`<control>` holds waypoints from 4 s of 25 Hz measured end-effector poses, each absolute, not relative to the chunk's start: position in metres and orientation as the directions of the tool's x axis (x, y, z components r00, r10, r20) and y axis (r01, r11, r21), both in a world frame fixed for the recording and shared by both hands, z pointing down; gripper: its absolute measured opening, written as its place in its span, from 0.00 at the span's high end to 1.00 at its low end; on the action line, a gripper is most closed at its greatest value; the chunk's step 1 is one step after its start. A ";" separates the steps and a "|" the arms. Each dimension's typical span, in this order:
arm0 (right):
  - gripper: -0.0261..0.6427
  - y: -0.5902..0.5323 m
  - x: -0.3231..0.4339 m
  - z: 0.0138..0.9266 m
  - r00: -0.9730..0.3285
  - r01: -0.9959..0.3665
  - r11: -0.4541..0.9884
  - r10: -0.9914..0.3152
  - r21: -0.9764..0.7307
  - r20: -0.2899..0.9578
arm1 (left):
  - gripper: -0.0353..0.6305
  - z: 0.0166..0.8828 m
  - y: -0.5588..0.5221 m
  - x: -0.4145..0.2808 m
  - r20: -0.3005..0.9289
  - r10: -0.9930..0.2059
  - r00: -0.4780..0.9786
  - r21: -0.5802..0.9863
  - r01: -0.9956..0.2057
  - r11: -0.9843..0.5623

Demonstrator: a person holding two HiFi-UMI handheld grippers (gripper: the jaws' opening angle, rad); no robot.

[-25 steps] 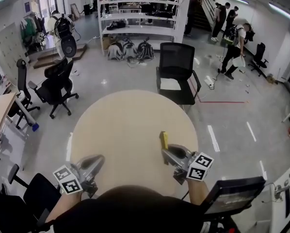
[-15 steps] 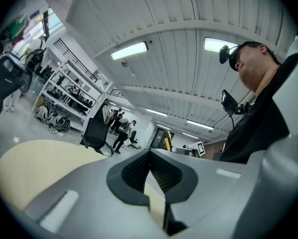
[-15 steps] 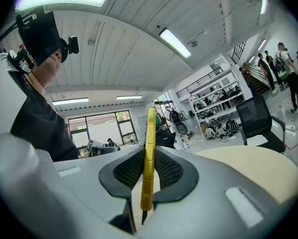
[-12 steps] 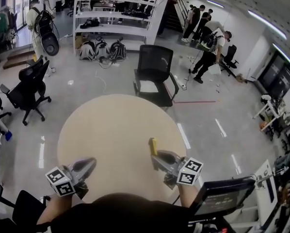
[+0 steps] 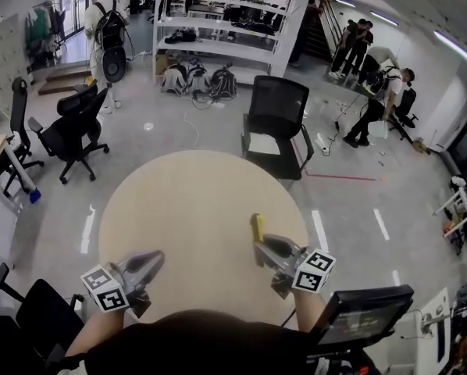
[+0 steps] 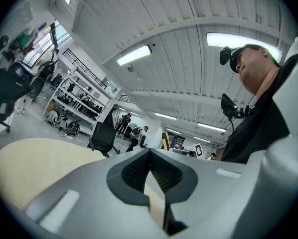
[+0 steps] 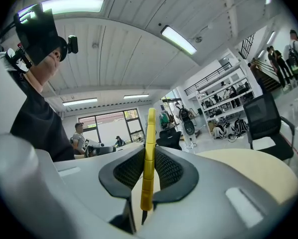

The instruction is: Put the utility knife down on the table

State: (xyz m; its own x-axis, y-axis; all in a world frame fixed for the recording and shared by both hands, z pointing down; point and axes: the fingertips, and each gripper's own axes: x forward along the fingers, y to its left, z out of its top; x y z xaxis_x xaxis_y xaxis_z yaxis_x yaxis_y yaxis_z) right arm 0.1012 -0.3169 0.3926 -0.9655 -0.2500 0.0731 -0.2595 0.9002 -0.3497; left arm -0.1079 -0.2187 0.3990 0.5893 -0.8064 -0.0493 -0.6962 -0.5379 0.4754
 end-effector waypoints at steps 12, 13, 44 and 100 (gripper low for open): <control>0.85 -0.340 0.088 0.412 -0.961 -0.275 0.890 -0.261 -0.363 0.088 | 0.95 0.399 -0.248 -0.138 -0.034 -0.822 0.568 0.455 -0.723 -0.519; 0.85 -0.342 0.087 0.413 -0.960 -0.280 0.889 -0.264 -0.363 0.093 | 0.95 0.401 -0.252 -0.140 -0.034 -0.821 0.570 0.457 -0.722 -0.520; 0.85 -0.532 0.024 0.498 -0.956 -0.281 0.899 -0.231 -0.337 0.182 | 0.95 0.484 -0.452 -0.206 0.047 -0.830 0.556 0.413 -0.768 -0.490; 0.40 -0.821 -0.159 0.766 -0.825 -0.071 0.997 -0.057 -0.003 0.562 | 0.95 0.726 -0.705 -0.253 0.145 -0.794 0.591 0.355 -0.780 -0.516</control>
